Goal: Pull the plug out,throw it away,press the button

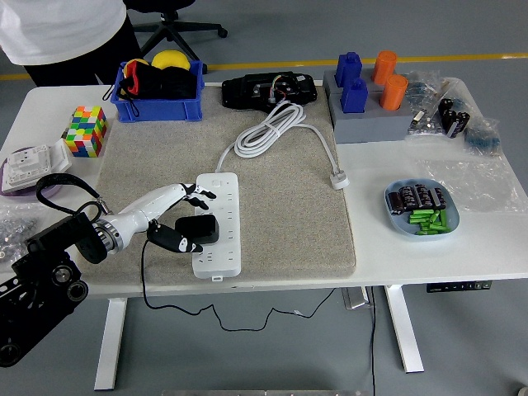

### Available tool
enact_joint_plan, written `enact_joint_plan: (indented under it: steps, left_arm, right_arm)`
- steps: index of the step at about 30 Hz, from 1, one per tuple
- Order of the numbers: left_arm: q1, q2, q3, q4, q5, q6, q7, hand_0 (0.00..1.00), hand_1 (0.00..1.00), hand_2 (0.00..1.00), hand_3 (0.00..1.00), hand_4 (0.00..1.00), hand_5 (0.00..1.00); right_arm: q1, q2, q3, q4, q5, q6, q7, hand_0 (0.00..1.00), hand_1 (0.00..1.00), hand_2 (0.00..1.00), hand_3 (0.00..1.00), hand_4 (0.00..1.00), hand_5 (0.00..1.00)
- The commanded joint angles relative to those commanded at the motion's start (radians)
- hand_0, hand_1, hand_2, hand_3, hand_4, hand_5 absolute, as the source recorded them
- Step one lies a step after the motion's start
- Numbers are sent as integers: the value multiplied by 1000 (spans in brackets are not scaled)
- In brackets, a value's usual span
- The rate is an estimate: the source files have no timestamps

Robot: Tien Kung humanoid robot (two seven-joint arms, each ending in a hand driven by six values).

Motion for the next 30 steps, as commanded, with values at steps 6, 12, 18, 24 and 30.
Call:
enact_joint_plan:
  steps: [6,12,18,24,30]
  left_arm:
    - [1,-5,2,4,-10,16,1,544,552,538,662,896,2]
    - [2,-10,1,9,-13,19,9,473,476,493,617,856,2]
    - [0,-14,8,12,-3,17,18,437,406,434,578,803,2]
    - [-2,-18,-2,2,-6,33,8,431,327,378,566,697,2]
    - [-9,-20,-17,-21,8,42,5,429,304,349,558,697,2]
  right_arm:
    - [-3,3,3,1,-2,0,0,728,680,660,641,738,592]
    - [-2,4,5,1,-4,0,0,728,679,659,642,738,593]
    - [-3,7,13,2,-6,0,0,728,679,659,642,738,592]
    - [-6,10,19,0,-7,0,0,728,679,659,642,739,591]
    - [-7,13,22,1,-8,0,0,728,678,660,642,739,590]
